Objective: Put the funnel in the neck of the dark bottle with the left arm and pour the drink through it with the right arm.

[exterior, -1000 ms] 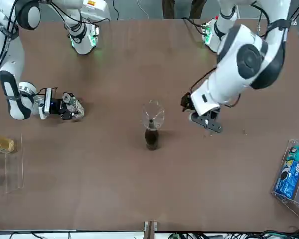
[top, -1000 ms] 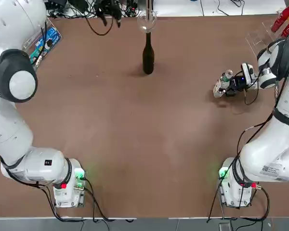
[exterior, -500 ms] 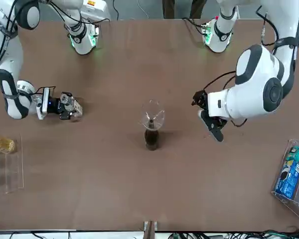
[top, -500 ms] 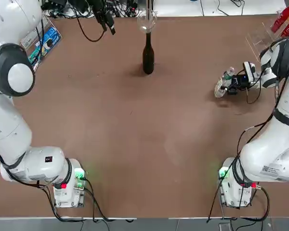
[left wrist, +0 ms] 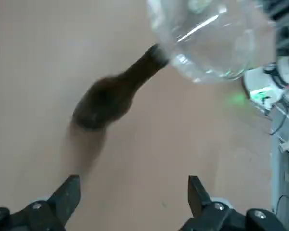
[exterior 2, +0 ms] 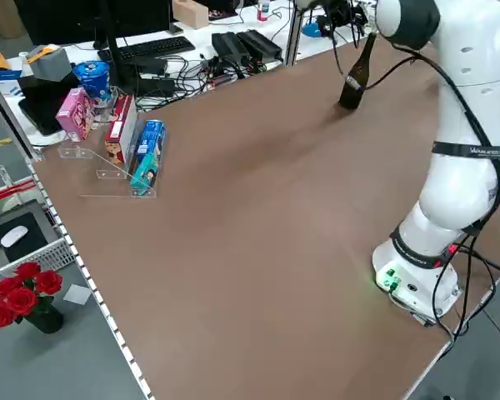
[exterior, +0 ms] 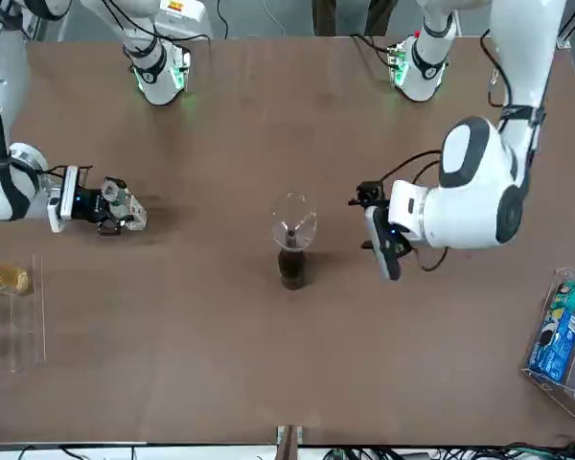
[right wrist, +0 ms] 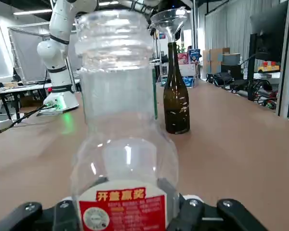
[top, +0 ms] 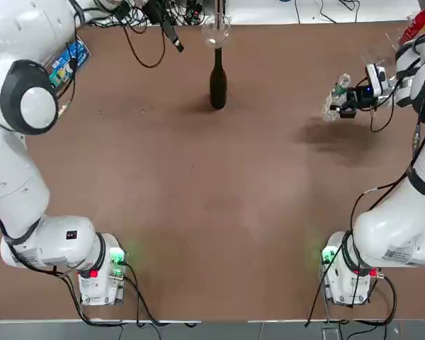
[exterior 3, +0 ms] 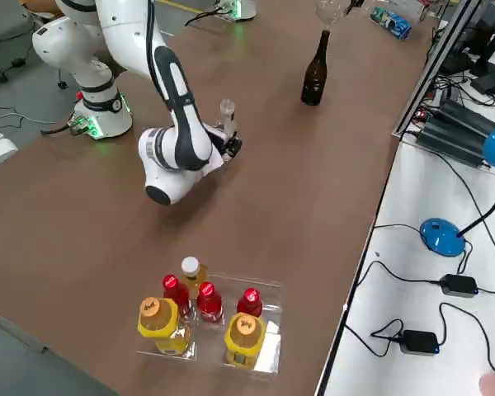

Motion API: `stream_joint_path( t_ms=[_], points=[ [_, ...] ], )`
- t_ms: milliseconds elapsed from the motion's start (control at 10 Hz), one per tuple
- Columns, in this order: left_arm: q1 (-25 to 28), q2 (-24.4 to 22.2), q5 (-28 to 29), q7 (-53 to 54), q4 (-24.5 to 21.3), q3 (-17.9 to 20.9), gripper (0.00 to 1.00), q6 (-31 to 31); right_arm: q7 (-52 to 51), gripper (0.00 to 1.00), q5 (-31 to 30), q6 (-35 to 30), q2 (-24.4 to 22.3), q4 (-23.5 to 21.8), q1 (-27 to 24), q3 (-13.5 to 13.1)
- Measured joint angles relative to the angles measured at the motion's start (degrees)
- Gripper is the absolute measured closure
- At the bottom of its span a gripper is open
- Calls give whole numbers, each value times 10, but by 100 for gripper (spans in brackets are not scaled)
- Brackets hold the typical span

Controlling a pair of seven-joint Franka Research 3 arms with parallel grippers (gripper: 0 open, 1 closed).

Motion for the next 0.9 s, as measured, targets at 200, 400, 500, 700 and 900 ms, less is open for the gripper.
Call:
stream_joint_path(
  t_ms=[200, 400, 500, 700, 900],
  points=[
    [-2, 35, -56, 140, 0, -15, 1, 40, 82, 49, 0, 29, -43, -1, 14, 0],
    [-1, 56, -92, 256, 0, -34, 0, 79, 168, 49, 0, 68, -91, -2, 31, 6],
    [-1, 66, -121, 305, 0, -40, 0, 88, 204, 49, 0, 91, -112, -3, 35, 17],
    [1, 83, -160, 381, 3, -53, 0, 102, 265, 49, 0, 130, -148, -4, 38, 39],
    [1, 94, -200, 435, 4, -66, 0, 117, 323, 49, 0, 167, -174, -6, 38, 62]
  ],
)
